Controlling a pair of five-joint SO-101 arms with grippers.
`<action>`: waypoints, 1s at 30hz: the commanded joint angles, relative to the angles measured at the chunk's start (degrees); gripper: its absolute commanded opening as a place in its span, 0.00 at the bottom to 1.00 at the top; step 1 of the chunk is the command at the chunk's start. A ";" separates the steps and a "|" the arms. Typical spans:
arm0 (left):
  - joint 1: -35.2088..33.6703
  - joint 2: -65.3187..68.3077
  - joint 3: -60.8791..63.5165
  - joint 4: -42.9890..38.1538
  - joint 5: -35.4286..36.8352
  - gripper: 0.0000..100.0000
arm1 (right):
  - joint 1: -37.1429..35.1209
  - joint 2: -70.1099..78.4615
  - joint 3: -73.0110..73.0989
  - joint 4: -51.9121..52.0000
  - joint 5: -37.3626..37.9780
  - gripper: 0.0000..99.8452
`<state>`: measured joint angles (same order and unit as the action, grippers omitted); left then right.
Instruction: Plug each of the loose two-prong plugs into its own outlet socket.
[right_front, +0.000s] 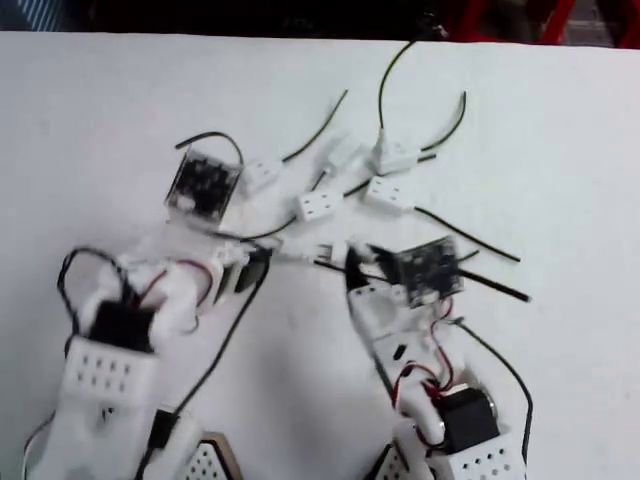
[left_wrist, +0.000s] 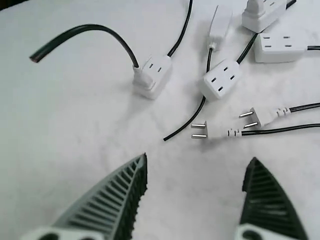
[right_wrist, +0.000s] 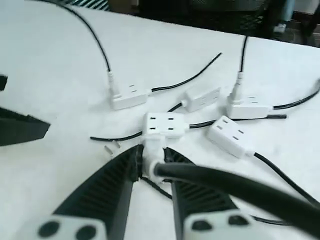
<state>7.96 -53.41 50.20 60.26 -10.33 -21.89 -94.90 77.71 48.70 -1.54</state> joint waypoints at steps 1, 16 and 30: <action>-0.31 12.88 -9.58 -1.49 -0.62 0.31 | 5.32 -0.66 -0.88 -2.59 -3.25 0.02; 4.53 57.71 -34.29 -15.65 -18.29 0.31 | 9.19 -0.66 -0.70 -4.35 -5.19 0.02; 8.92 73.63 -44.57 -21.71 -22.33 0.31 | 9.19 -0.66 -0.70 -4.26 -4.66 0.02</action>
<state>16.48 19.03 9.85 39.60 -32.13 -13.27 -94.90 77.71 45.80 -6.20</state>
